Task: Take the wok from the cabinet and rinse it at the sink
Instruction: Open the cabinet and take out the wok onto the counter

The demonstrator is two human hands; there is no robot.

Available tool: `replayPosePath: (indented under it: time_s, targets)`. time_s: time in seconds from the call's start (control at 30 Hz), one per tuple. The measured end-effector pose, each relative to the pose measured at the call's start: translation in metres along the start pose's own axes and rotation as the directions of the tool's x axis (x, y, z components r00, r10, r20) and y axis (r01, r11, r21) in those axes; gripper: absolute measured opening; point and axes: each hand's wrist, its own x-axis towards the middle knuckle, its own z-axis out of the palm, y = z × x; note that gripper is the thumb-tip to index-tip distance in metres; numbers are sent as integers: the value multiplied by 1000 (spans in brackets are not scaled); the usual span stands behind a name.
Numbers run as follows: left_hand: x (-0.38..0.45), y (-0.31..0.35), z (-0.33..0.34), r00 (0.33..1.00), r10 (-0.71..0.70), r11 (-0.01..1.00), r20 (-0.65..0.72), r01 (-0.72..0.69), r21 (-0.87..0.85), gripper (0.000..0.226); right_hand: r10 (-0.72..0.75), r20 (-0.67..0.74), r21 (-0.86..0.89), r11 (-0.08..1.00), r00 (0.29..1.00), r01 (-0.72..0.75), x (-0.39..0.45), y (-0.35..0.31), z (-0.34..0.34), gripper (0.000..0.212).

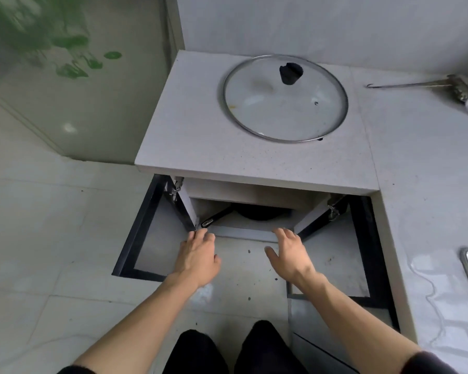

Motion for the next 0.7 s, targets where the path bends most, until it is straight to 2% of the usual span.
replayPosePath:
  time_s: [0.23,0.33,0.47,0.6,0.7]
  targets:
    - [71,-22,103,1000,-21,998,-17,20,-56,47,-8,-17,40,999,1000,8,71,52,98,52]
    - [104,-35,148,999,-12,998,-33,9,-62,46,-1,-75,54,999,997,5,109,76,130,47]
    - [159,-52,203,996,4,996,-93,-13,-90,48,-10,-203,105,994,979,32,165,102,177,49]
    - [209,-70,252,983,17,994,-183,-36,-100,50,-79,-211,26,996,974,86,218,126,227,53]
    - [242,-83,286,975,32,994,-221,-55,-95,51,-67,-246,57,995,967,84,251,140,258,55]
